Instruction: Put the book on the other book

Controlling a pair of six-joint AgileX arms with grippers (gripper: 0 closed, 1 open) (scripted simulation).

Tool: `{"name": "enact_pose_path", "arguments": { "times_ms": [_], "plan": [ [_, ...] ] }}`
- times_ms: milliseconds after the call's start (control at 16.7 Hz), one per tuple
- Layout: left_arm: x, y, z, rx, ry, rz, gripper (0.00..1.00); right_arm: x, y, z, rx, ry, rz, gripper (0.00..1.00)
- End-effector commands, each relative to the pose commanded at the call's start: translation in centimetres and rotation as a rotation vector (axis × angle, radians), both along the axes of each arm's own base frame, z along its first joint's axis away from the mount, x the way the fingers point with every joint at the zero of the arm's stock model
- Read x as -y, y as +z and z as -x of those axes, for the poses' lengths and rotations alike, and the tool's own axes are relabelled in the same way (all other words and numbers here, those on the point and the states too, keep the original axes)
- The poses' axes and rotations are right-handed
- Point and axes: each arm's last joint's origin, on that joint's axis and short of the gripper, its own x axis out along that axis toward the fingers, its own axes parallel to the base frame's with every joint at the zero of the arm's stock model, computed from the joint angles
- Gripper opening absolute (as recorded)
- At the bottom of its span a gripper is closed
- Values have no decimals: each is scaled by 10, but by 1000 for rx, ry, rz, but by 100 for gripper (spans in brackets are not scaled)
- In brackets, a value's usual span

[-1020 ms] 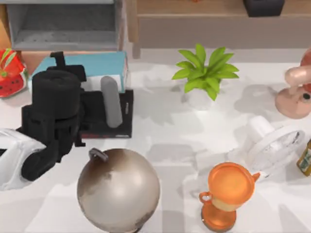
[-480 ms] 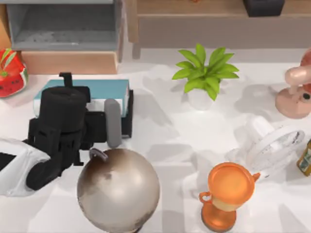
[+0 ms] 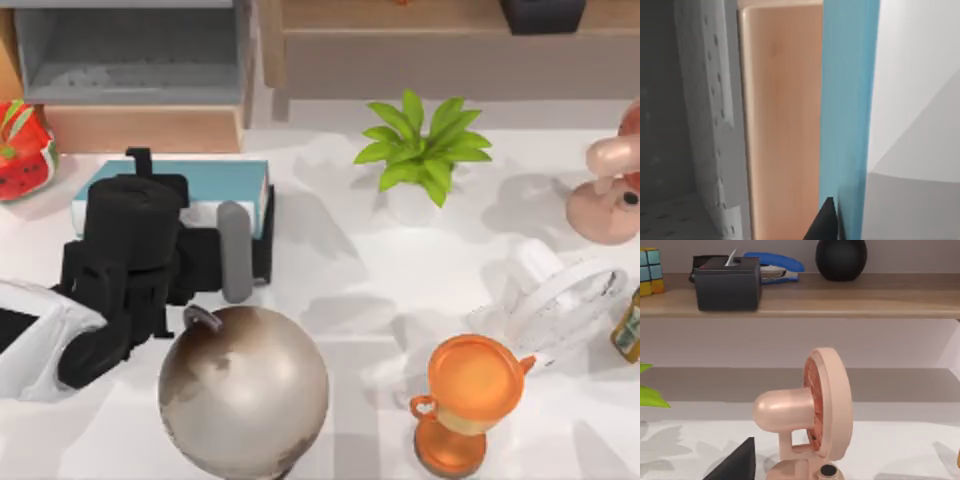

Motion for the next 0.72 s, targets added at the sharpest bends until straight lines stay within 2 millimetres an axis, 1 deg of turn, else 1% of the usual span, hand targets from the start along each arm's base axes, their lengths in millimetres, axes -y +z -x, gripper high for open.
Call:
{"name": "enact_pose_path", "arguments": {
  "times_ms": [180,720],
  "plan": [
    [0,0,0,0,0,0,0,0,0,0,0,0,0,100],
    [0,0,0,0,0,0,68,0,0,0,0,0,0,100]
  ]
}}
